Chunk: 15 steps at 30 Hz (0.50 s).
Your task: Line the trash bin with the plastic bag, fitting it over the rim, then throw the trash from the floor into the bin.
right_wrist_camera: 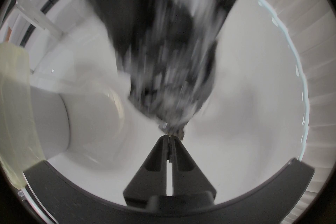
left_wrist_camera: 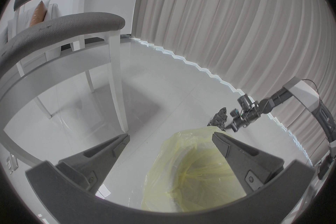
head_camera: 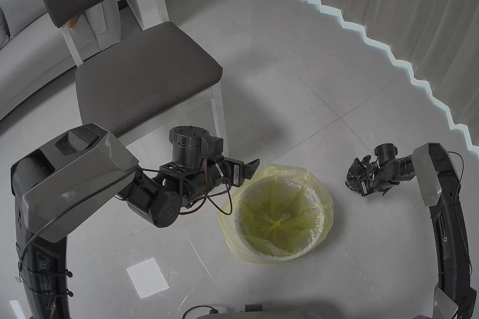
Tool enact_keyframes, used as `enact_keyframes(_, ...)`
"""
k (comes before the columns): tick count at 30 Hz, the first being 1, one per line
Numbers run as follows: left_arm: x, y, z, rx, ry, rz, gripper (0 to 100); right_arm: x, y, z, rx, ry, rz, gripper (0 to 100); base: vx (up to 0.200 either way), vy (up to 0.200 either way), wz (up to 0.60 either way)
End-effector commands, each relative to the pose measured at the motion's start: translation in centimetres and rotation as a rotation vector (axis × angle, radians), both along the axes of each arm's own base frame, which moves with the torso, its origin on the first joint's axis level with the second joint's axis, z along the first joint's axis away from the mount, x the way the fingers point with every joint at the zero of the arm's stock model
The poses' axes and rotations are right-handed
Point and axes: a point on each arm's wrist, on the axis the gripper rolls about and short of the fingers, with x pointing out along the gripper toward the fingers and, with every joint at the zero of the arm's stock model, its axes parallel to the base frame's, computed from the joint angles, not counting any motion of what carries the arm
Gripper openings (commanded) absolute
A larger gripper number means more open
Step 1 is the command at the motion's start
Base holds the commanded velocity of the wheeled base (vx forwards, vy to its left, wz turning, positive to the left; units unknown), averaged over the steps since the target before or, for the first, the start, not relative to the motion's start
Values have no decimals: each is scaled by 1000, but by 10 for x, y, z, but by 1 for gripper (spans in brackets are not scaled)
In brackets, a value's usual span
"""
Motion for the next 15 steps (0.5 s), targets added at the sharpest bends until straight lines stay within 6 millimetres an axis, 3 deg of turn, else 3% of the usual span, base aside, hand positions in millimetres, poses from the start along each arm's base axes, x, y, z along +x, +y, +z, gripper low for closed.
enact_keyframes(1, -4, -2, 6, -6, -10, -9, 100, 13, -14, 96, -18, -290, 33, 0, 0, 0, 0)
enact_keyframes(4, -6, -5, 6, -6, -10, -17, 100, 5, -22, 104, -50, -320, 73, 0, 0, 0, 0)
enact_keyframes(5, -6, -6, 7, -7, -11, -20, 100, 4, -23, 105, -54, -324, 77, 100, 0, 0, 0)
enact_keyframes(15, -9, -9, 9, -10, -17, -28, 100, 5, -17, 97, -47, -307, 85, 100, 0, 0, 0)
